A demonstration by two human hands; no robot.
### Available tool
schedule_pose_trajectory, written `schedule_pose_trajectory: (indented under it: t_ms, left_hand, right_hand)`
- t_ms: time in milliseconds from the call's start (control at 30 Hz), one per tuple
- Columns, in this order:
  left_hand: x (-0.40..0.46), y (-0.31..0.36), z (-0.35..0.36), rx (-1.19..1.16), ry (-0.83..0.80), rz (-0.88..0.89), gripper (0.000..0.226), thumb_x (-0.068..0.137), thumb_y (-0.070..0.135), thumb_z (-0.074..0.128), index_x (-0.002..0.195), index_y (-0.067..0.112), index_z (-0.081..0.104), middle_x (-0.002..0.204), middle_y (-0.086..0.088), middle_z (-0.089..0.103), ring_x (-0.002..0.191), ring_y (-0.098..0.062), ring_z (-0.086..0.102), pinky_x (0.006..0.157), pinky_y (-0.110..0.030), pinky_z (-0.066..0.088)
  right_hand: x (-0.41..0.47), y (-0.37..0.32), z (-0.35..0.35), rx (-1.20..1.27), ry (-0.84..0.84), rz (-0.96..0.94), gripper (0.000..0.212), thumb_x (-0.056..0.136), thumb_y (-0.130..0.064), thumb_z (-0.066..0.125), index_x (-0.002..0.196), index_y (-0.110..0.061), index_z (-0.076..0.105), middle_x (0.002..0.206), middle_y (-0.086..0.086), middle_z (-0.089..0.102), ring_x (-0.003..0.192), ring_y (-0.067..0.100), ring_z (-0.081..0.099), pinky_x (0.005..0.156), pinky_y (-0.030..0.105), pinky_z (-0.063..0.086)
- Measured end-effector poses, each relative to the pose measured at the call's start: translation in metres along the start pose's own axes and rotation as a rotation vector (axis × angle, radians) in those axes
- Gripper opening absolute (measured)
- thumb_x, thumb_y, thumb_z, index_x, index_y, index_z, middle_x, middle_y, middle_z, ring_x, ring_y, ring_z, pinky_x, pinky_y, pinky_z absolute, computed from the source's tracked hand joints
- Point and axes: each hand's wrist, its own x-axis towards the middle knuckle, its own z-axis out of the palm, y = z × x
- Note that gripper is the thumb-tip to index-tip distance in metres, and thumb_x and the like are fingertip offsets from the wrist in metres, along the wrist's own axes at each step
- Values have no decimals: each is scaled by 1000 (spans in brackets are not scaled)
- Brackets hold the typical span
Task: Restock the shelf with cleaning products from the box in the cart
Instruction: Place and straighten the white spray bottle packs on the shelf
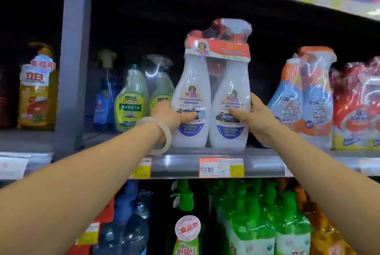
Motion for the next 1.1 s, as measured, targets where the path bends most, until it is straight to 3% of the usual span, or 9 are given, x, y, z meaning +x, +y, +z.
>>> schedule_pose_trajectory:
  t_ms: [167, 233, 300, 400, 567, 767, 933, 1100]
  left_hand:
    - [21, -11, 26, 53, 40, 6, 44, 73, 28, 80, 110, 10, 64, 103, -5, 70, 90, -20, 67, 84, -33, 53]
    - [27, -14, 33, 57, 31, -10, 54, 70, 32, 82, 114, 11, 61, 107, -6, 70, 94, -22, 67, 90, -40, 54]
    - [34, -18, 38, 55, 32, -17, 60, 65, 37, 83, 115, 12, 60, 106, -6, 70, 94, -23, 67, 91, -43, 53]
    - [38, -16, 42, 125, 46, -23, 55, 70, 35, 81, 116, 11, 60, 108, -6, 69, 95, -22, 66, 91, -40, 53]
    - [39, -10, 51, 291, 98, -39, 54, 75, 37, 77, 116, 11, 53, 111, -5, 64, 101, -26, 62, 88, -36, 50]
    - [43, -10, 59, 355, 105, -46, 60, 74, 39, 77, 118, 10, 49, 113, -5, 63, 103, -27, 61, 94, -41, 49]
    - [40, -7, 67, 437, 46, -106, 78, 69, 24, 83, 127, 4, 35, 121, -11, 57, 109, -28, 57, 97, -38, 45]
    - [41, -2, 69, 541, 74, -93, 87, 68, 26, 82, 134, 0, 32, 128, -17, 52, 115, -30, 54, 95, -35, 43]
  right_hand:
    - [12, 24, 0, -132, 118, -48, 56, 84, -16, 69, 131, -14, 39, 123, 11, 59, 107, 23, 60, 96, 42, 49]
    - [14, 35, 3, -242, 137, -3, 94, 67, -33, 80, 141, -15, 24, 129, 13, 52, 112, 26, 56, 100, 45, 47]
    - [19, 38, 4, -330, 99, 70, 121, 60, -36, 84, 148, -20, 3, 139, 14, 40, 120, 31, 49, 104, 47, 43]
    - [31, 35, 2, -376, 75, 145, 119, 69, -27, 82, 149, -17, -5, 146, 15, 29, 125, 32, 43, 107, 46, 39]
    - [37, 43, 0, -358, 114, 144, 110, 66, -22, 83, 146, -16, 7, 143, 15, 34, 121, 31, 48, 104, 47, 42]
    - [37, 46, 3, -267, 143, 150, 124, 70, -10, 80, 149, -26, -14, 144, 13, 28, 124, 33, 46, 103, 48, 43]
    - [32, 39, 0, -338, 138, 143, 120, 76, -14, 76, 148, -19, -20, 148, 16, 23, 130, 30, 38, 109, 39, 36]
    - [29, 32, -1, -386, 93, 170, 116, 80, -17, 73, 148, -17, -20, 149, 15, 18, 134, 29, 32, 110, 35, 29]
